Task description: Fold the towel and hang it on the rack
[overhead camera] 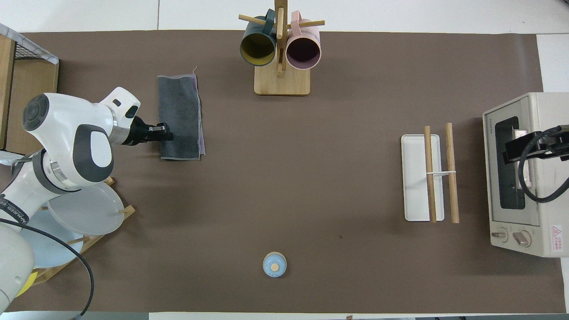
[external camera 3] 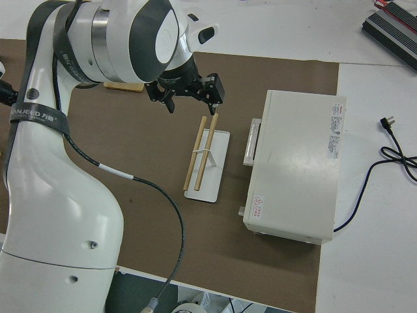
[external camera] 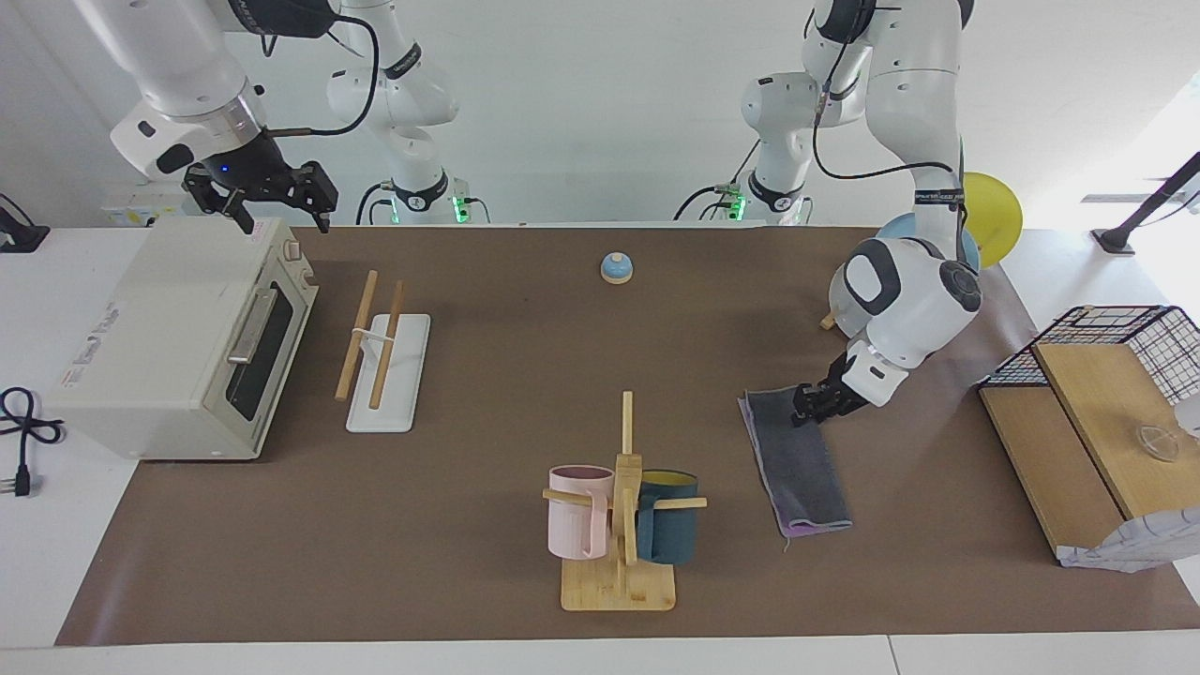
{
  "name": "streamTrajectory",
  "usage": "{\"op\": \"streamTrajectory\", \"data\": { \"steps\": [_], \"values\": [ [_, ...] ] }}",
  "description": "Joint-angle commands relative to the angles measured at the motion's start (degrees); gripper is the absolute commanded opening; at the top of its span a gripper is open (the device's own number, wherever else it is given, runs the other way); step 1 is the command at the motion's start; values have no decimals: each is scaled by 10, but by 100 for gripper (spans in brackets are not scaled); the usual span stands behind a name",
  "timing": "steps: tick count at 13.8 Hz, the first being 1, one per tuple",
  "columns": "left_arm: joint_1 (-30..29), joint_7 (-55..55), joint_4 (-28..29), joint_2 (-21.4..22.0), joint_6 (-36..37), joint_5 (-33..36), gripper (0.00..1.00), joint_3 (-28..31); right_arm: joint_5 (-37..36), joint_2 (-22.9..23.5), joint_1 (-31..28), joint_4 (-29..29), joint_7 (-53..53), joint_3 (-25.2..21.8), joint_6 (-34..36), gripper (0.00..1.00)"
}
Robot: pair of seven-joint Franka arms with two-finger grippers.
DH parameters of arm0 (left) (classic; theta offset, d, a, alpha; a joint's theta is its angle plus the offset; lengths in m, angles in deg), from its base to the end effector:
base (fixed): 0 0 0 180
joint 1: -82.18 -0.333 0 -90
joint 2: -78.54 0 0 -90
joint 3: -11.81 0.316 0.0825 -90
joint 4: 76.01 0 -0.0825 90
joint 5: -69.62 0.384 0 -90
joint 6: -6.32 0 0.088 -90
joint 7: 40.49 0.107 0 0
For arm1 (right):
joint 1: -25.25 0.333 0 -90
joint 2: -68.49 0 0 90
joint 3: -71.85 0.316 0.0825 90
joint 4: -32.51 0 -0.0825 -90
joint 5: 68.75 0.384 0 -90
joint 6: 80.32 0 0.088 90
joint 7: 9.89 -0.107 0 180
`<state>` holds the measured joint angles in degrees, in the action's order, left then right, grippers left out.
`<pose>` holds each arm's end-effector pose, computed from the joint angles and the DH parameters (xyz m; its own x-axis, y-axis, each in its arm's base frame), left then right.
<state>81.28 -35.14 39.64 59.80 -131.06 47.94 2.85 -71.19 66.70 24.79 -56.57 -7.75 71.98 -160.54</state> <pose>0.5998 -0.0847 0.2966 0.9979 0.0546 0.0339 0.0415 -0.9501 0.3093 0.5264 -0.0081 0.6351 0.9919 0.0244 -0.1244 0.0293 -0.9988 0.0380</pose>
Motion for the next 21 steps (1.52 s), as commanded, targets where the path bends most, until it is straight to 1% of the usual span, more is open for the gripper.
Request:
{"op": "streamTrajectory", "data": {
  "steps": [1,5,8,10,13,14,15,16,17,18,19,20,21],
  "values": [
    [2,11,-4,-4,9,-11,0,4,13,-9,-12,-10,13,4,0,100],
    [-1,1,-17,-3,20,-13,0,4,13,-9,-11,-10,13,4,0,100],
    [0,-109,-81,4,107,-10,0,4,13,-9,-13,-10,13,2,0,100],
    [7,-191,-96,20,131,-7,0,2,12,-10,-14,-11,13,-1,2,100],
    [9,-349,-113,50,153,-4,0,-25,13,-12,-14,-19,22,-7,-4,100],
    [9,-405,-120,61,160,-4,0,-33,13,-24,-14,-48,33,-7,-21,100],
    [8,-460,-133,66,172,-4,0,-44,26,-40,-15,-87,25,-7,-66,100],
    [9,-510,-145,71,180,-2,0,-54,63,-44,-24,-109,18,-8,-89,100],
    [9,-565,-149,82,182,-3,0,-63,86,-46,-29,-125,11,-9,-95,100],
    [10,-633,-150,95,181,-3,0,-75,92,-56,-26,-146,-10,-9,-100,100],
    [11,-721,-152,112,180,-3,0,-88,123,-63,-24,-166,-48,-5,-116,100],
    [13,-786,-153,128,181,-3,0,-95,161,-72,-16,-180,-93,-4,-120,100],
    [16,-851,-153,142,181,-3,0,-99,182,-73,-12,-182,-135,-3,-115,100]
  ]
}}
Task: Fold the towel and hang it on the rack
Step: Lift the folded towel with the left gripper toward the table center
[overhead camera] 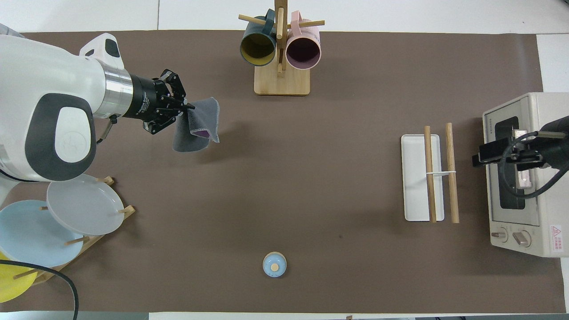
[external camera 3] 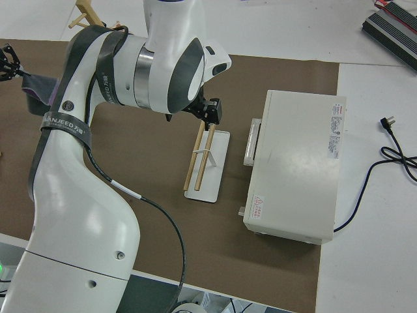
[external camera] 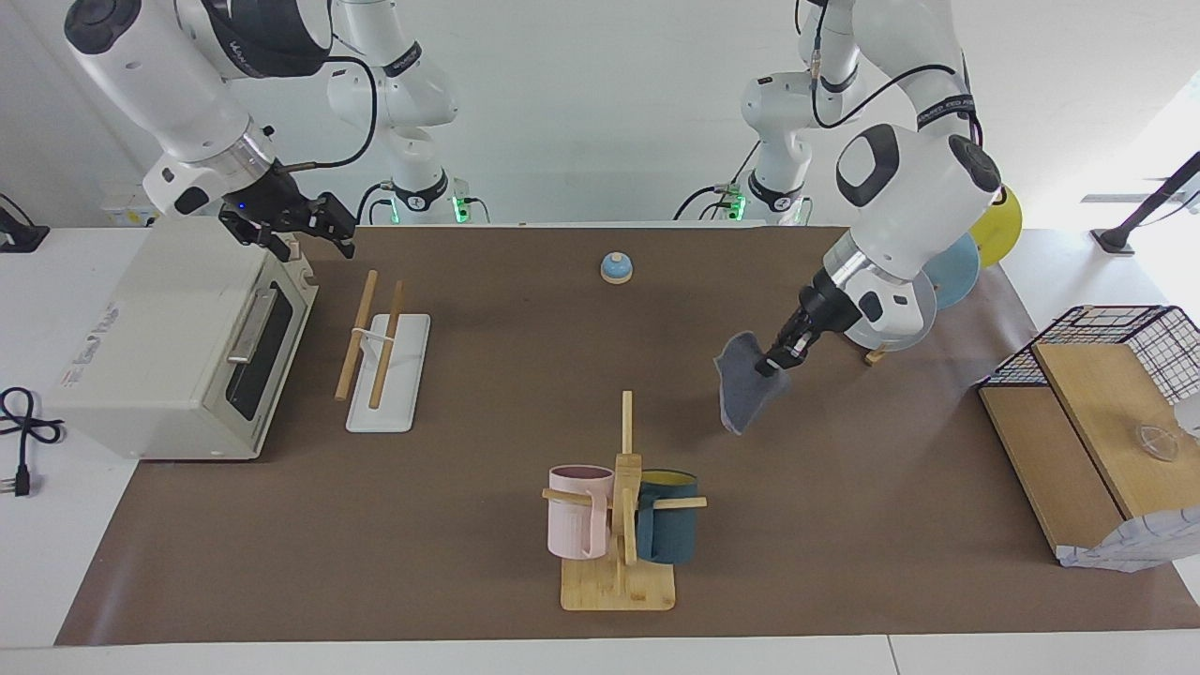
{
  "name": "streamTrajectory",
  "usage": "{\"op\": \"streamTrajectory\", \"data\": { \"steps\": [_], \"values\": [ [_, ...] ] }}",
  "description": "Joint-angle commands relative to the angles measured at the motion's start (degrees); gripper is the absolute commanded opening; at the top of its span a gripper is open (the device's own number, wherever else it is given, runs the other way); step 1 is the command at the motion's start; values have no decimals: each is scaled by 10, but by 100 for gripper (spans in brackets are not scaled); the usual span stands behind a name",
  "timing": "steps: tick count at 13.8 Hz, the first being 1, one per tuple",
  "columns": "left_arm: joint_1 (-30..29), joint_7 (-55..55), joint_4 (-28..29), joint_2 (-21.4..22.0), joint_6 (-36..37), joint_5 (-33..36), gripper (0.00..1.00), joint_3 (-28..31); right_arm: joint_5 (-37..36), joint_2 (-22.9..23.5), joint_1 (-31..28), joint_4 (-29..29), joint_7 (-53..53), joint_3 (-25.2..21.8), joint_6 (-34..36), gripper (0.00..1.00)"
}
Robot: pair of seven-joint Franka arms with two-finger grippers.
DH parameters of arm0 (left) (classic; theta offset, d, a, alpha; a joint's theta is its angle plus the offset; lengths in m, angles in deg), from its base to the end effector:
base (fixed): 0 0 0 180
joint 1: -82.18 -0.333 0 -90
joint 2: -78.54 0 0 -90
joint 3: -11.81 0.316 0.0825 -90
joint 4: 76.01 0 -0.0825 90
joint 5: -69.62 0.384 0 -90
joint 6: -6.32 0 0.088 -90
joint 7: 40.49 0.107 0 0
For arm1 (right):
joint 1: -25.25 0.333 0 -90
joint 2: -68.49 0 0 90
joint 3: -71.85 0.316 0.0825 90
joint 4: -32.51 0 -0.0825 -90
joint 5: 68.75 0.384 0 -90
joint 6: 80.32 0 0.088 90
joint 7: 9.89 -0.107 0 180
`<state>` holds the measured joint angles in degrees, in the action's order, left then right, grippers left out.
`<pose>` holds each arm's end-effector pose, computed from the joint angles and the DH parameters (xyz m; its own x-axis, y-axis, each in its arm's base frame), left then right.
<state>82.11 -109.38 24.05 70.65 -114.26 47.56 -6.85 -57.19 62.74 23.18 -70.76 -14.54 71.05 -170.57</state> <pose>0.5898 -0.2067 0.5180 0.5199 0.7974 -0.3063 0.8461 -0.4315 0.3129 0.5164 -0.0048 0.5721 0.9813 -0.1293 -0.1424 -0.1552 -0.9696 -0.1891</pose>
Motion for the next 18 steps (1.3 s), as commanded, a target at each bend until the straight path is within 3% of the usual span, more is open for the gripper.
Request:
{"op": "streamTrajectory", "data": {
  "steps": [1,4,7,9,11,14,18],
  "values": [
    [12,-174,2,44,11,0,0,-3,63,-34,6,-41,-97,6,-9,100],
    [17,-369,-3,60,3,0,0,-15,135,-47,5,-69,-197,5,-8,100],
    [29,-479,0,74,-3,-3,0,-35,206,-58,6,-87,-322,5,-15,100],
    [61,-582,7,79,-25,-4,0,-37,282,-66,41,-105,-440,8,-63,100],
    [77,-648,9,80,-40,-4,0,-37,306,-66,86,-118,-501,8,-118,100],
    [91,-756,21,84,-63,-2,0,-37,341,-62,150,-137,-558,8,-199,100],
    [96,-839,46,96,-83,0,0,-37,405,-23,184,-140,-570,8,-281,100]
  ]
}}
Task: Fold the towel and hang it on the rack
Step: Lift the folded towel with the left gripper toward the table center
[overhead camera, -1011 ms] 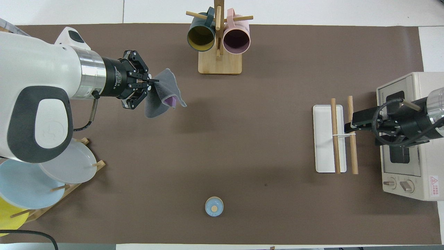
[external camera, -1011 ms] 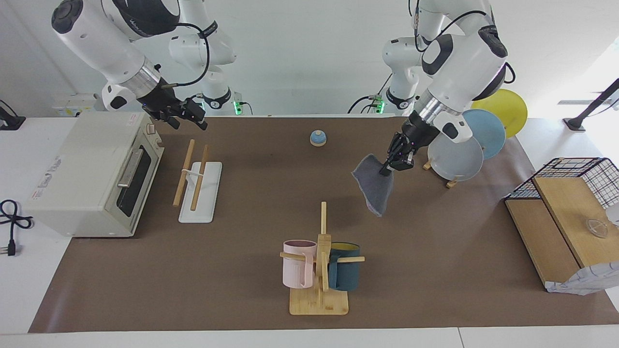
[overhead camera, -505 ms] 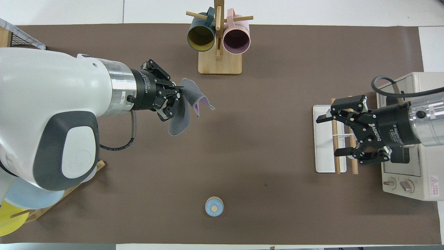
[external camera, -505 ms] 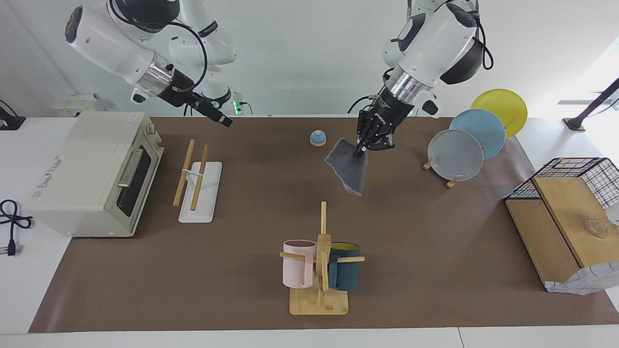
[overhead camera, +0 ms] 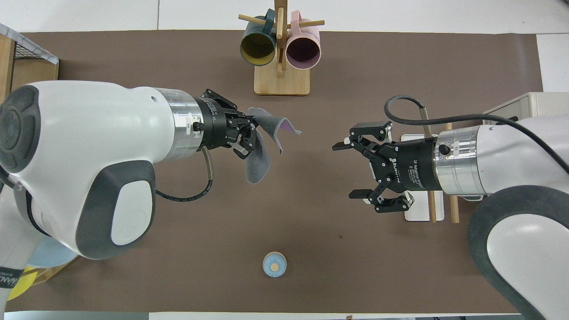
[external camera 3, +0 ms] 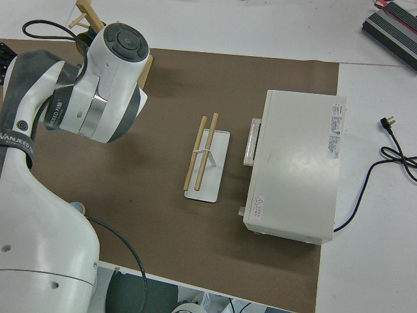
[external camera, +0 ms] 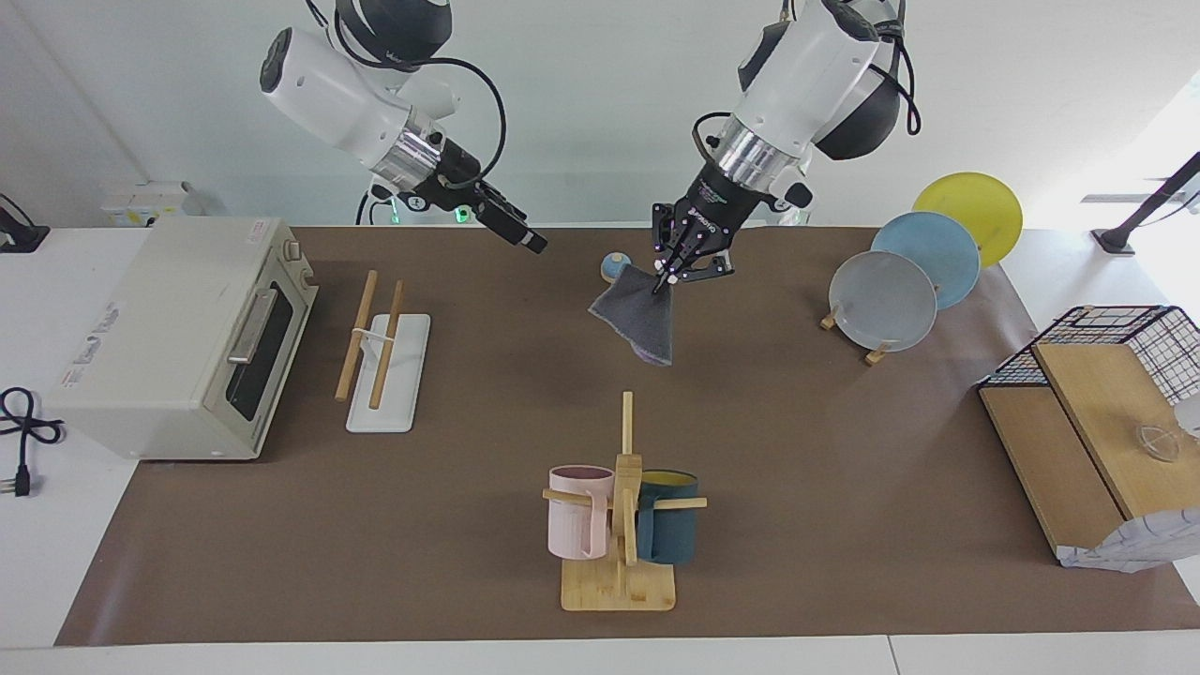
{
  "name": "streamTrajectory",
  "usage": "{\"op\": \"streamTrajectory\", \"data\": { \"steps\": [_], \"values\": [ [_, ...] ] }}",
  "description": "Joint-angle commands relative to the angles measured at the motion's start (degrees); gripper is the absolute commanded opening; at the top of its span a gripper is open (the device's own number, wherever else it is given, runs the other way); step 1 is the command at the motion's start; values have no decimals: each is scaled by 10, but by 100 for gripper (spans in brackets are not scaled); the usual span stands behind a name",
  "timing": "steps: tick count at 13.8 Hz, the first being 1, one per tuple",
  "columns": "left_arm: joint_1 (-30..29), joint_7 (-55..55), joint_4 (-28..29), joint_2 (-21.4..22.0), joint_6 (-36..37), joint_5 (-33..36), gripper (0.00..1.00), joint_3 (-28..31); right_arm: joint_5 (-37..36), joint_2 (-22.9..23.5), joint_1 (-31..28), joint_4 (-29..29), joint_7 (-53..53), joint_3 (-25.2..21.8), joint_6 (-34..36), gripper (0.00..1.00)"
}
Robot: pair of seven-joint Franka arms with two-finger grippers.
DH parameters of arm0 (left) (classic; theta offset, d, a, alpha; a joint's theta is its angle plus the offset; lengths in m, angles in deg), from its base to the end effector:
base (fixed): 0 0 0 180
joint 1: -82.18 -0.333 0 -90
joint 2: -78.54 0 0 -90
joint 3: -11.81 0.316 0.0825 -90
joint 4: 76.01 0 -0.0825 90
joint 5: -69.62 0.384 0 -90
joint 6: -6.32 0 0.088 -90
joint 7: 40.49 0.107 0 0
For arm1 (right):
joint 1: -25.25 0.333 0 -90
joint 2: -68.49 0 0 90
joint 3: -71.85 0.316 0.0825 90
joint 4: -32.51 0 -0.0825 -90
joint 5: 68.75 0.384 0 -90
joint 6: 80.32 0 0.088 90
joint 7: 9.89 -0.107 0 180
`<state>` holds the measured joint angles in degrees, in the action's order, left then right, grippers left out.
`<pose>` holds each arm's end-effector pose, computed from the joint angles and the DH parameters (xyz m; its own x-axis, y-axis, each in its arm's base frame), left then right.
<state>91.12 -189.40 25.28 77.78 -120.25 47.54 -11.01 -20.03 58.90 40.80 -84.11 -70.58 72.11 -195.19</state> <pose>0.5078 -0.3276 0.5907 -0.5403 0.6686 -0.5109 0.8166 0.5630 -0.1268 0.4955 0.1874 0.5503 0.4612 -0.6286 -0.6262 -0.8867 -0.3005 -0.3513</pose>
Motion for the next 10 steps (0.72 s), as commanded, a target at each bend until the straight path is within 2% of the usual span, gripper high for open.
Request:
{"op": "streamTrajectory", "data": {
  "steps": [1,6,10],
  "values": [
    [7,-41,38,28,-25,0,0,5,44,24,23,-6,-20,-3,-58,100],
    [15,-49,43,29,-37,0,0,5,102,77,94,1,-53,-3,-198,100],
    [19,-51,50,33,-39,0,0,5,133,125,113,41,-54,-3,-247,100]
  ]
}}
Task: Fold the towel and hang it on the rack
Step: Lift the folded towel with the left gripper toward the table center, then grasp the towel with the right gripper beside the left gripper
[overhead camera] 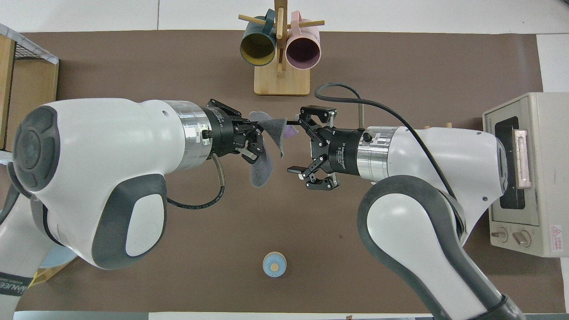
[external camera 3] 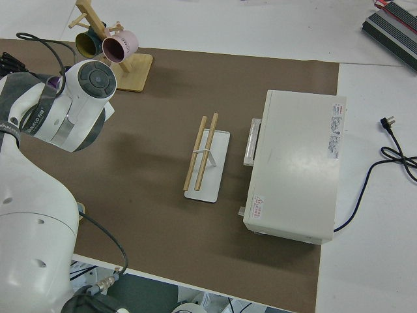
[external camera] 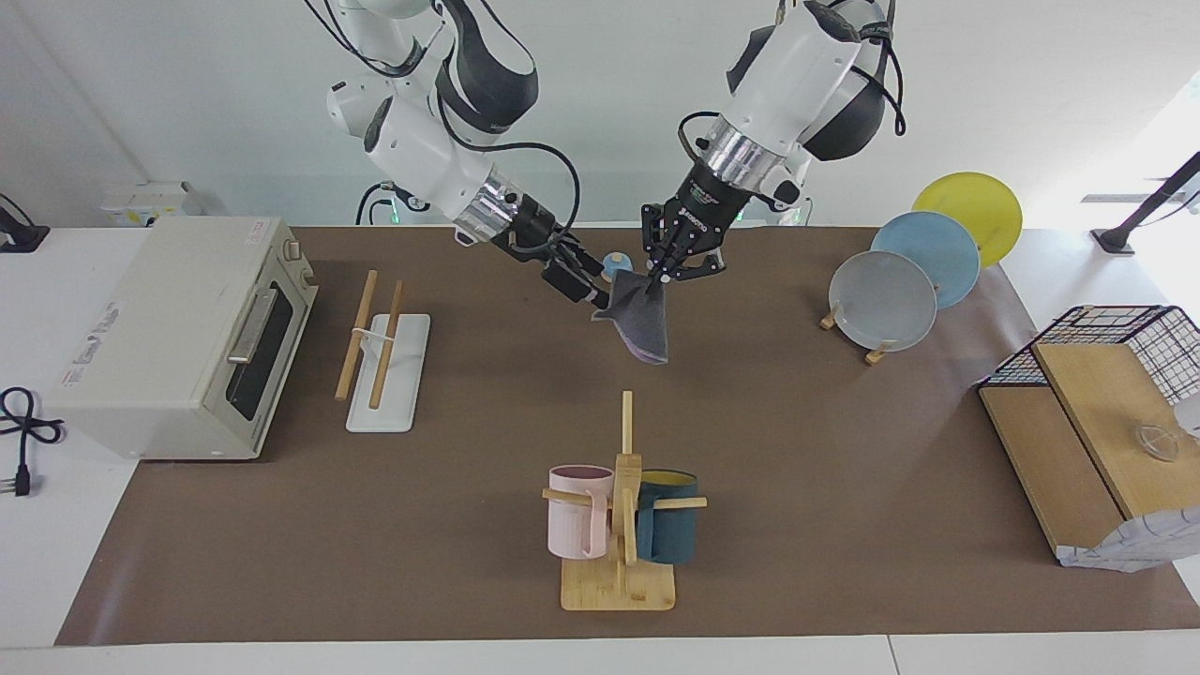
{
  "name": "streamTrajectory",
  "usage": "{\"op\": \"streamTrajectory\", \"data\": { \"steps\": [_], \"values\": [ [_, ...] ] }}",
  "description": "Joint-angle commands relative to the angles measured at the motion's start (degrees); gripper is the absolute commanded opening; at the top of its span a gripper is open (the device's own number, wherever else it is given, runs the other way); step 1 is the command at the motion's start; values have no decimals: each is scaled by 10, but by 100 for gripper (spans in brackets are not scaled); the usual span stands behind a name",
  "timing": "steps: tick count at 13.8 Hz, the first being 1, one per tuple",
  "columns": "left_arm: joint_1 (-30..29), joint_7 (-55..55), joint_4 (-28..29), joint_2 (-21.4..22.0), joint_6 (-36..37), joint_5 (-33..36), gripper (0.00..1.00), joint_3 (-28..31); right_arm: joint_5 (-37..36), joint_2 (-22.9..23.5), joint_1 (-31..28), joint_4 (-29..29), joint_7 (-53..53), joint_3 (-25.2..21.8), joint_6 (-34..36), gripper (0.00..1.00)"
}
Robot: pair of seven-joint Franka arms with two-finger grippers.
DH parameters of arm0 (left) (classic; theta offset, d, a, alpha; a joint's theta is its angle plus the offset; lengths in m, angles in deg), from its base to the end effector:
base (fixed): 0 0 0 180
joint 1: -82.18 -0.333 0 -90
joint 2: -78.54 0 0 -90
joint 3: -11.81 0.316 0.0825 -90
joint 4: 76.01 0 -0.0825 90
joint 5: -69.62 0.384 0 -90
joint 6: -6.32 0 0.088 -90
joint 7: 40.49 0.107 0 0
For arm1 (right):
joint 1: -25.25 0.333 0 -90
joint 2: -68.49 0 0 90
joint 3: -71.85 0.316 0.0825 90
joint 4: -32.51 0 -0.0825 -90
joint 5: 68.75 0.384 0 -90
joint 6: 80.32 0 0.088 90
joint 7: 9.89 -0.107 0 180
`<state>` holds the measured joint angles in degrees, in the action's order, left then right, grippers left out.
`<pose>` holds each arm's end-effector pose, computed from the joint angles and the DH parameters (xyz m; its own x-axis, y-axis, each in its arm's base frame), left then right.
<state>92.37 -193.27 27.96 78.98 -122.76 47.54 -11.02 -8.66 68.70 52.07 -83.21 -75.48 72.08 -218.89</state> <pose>0.4961 -0.3357 0.5830 -0.5817 0.6340 -0.5096 0.7846 0.6027 -0.1457 0.5223 0.2714 0.4923 0.3004 -0.6580 -0.6905 -0.9301 -0.0418 -0.3648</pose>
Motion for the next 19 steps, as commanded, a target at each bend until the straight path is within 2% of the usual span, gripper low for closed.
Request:
{"op": "streamTrajectory", "data": {
  "steps": [1,14,19],
  "values": [
    [6,-12,23,21,-14,0,0,5,20,37,1,41,-5,-2,-23,100],
    [6,-19,23,21,-14,0,0,5,20,58,-3,65,-3,-2,-63,100],
    [6,-22,23,21,-14,0,0,5,20,58,42,60,-6,-1,-101,100]
  ]
}}
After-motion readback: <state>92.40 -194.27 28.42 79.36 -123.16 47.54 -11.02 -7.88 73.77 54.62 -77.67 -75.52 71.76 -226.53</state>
